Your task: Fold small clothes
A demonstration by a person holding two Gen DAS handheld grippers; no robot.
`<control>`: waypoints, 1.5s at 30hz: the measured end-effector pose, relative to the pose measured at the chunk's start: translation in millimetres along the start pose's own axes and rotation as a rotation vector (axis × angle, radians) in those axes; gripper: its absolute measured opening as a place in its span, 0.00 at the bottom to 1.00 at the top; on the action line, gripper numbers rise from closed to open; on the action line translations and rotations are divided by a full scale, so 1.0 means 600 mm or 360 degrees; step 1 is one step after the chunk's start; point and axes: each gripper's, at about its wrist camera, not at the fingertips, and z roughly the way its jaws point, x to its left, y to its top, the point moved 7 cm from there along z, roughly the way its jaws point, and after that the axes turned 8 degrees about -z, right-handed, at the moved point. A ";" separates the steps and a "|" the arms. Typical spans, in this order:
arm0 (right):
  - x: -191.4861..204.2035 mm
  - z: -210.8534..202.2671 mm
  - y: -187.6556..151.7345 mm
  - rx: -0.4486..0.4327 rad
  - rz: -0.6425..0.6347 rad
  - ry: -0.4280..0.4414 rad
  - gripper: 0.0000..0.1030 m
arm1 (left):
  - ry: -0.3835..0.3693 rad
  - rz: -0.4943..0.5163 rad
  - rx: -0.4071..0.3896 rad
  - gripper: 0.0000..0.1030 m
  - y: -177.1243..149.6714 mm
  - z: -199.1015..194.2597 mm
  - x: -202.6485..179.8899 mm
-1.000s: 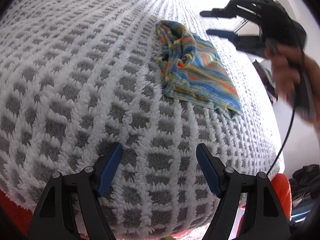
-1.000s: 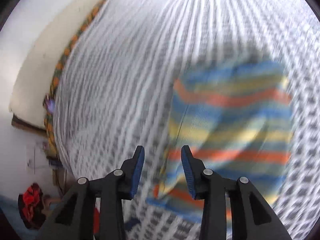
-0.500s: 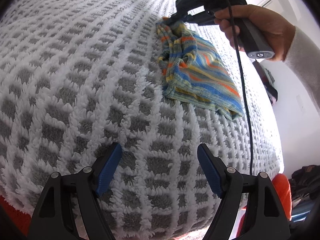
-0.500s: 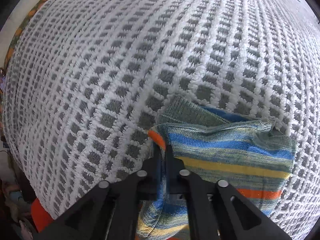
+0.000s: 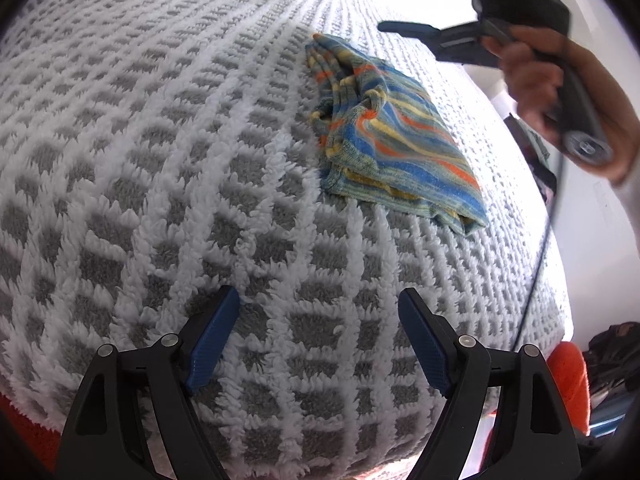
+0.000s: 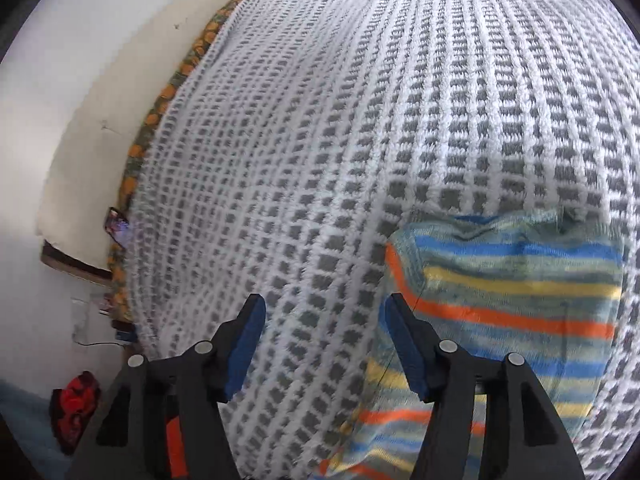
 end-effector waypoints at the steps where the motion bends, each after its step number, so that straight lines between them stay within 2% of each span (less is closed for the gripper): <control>1: 0.000 -0.002 -0.007 0.0018 0.0043 0.0025 0.68 | 0.0008 0.0011 -0.0001 0.83 -0.001 0.000 -0.001; 4: 0.002 0.067 -0.074 0.0215 0.0235 0.0102 0.68 | 0.0048 0.0059 -0.0018 0.84 -0.005 0.003 -0.010; 6: -0.002 0.108 -0.104 0.0277 0.0294 0.0153 0.68 | 0.0064 0.0085 -0.0034 0.84 -0.009 0.004 -0.014; 9: 0.016 0.130 -0.109 0.0120 0.0310 0.0205 0.68 | 0.0063 0.0091 -0.0051 0.84 -0.013 0.001 -0.017; 11: 0.029 0.081 -0.101 0.0000 0.0232 0.0200 0.69 | 0.0055 0.0086 -0.0051 0.84 -0.013 -0.001 -0.016; 13: 0.034 0.024 -0.104 -0.0062 0.0082 0.0078 0.75 | 0.0054 0.0077 -0.0048 0.84 -0.013 -0.001 -0.015; 15: 0.033 -0.022 -0.129 -0.0084 -0.0042 -0.0068 0.82 | 0.0064 0.0080 -0.0049 0.85 -0.014 0.000 -0.015; 17: 0.026 -0.051 -0.169 -0.0067 -0.0079 -0.0095 0.83 | 0.0080 0.0095 -0.0052 0.85 -0.017 -0.006 -0.016; 20: 0.002 -0.011 -0.244 0.0105 -0.0004 -0.0031 0.83 | 0.0089 0.0107 -0.0057 0.85 -0.018 -0.006 -0.019; 22: -0.018 0.018 -0.277 0.0180 0.0063 -0.0057 0.79 | 0.0089 0.0112 -0.0057 0.85 -0.023 -0.012 -0.018; 26: -0.010 -0.026 -0.281 0.0036 0.0068 -0.0018 0.78 | 0.0085 0.0122 -0.0059 0.85 -0.030 -0.019 -0.017; 31: -0.018 -0.121 -0.268 -0.0219 -0.0058 -0.0200 0.79 | 0.0108 0.0128 -0.0056 0.86 -0.031 -0.016 -0.016; 34: -0.066 -0.110 -0.288 -0.0169 0.0013 -0.0278 0.79 | 0.0127 0.0144 -0.0055 0.86 -0.032 -0.015 -0.019; 37: -0.113 -0.068 -0.327 -0.0024 0.0135 -0.0334 0.77 | 0.0123 0.0140 -0.0058 0.86 -0.032 -0.021 -0.023; 40: -0.101 -0.084 -0.355 -0.0121 0.0151 -0.0307 0.77 | 0.0121 0.0128 -0.0093 0.86 -0.032 -0.040 -0.026; 44: -0.093 -0.142 -0.381 -0.0288 -0.0020 -0.0579 0.80 | 0.0143 0.0162 -0.0202 0.86 -0.026 -0.066 -0.034; 45: -0.098 -0.153 -0.390 -0.0308 -0.0050 -0.0670 0.84 | 0.0144 0.0178 -0.0221 0.86 -0.024 -0.070 -0.038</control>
